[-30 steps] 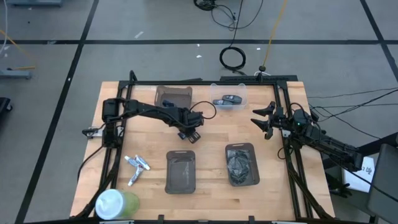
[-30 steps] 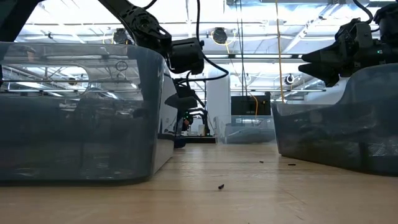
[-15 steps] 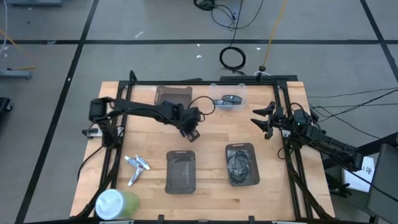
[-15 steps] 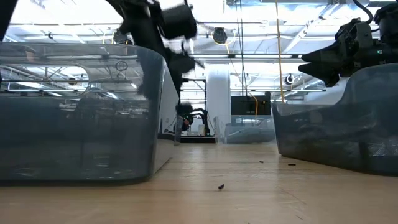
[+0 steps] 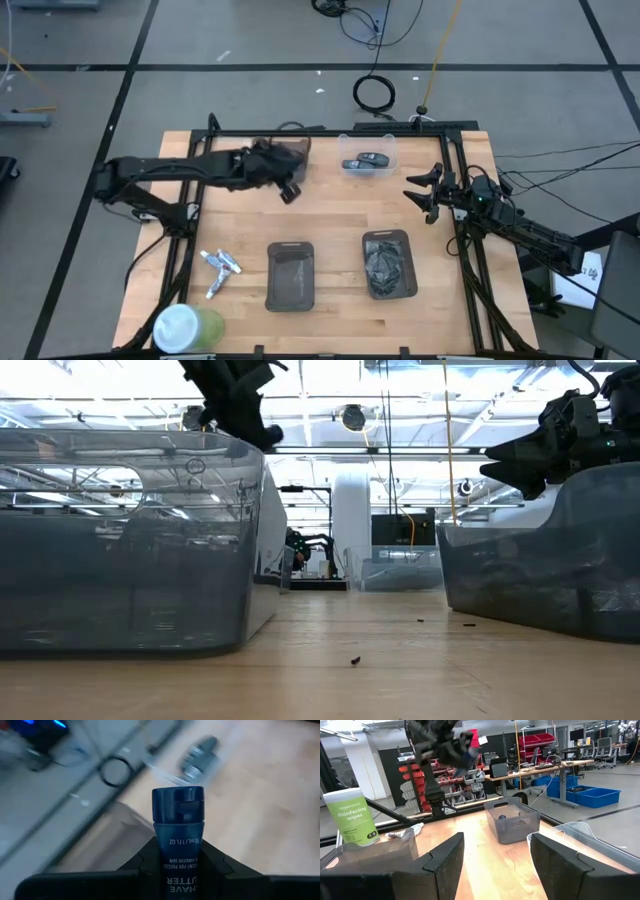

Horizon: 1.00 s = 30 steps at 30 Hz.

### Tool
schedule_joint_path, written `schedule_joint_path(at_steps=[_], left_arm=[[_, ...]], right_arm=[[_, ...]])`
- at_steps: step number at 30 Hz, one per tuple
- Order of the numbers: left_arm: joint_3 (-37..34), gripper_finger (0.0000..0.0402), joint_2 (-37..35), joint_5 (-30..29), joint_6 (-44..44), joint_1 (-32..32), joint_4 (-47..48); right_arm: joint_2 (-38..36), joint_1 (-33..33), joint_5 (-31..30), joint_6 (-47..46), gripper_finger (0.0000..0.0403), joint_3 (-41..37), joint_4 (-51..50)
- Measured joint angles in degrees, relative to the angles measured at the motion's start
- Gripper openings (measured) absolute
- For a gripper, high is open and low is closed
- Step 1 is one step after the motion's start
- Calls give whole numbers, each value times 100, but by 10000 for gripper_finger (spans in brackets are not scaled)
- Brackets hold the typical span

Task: Pick & Place Travel size toiletries
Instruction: Put the blue shave cream into the top black bin

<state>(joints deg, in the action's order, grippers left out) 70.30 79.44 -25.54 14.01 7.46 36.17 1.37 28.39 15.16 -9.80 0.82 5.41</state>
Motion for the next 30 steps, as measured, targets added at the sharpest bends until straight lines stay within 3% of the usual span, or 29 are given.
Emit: schedule_joint_path(at_steps=[5,18,30], left_arm=[[6,77,-206,-645,-167,267,19],[-81,77,158,-641,-448,1243,60],[-770,77,1121,221,-486,2446,-853]], right_arm=[[0,-1,-2,0,216,0,-2],[0,-1,-3,1,217,-2,0],[0,0,-4,0,217,-1,-2]])
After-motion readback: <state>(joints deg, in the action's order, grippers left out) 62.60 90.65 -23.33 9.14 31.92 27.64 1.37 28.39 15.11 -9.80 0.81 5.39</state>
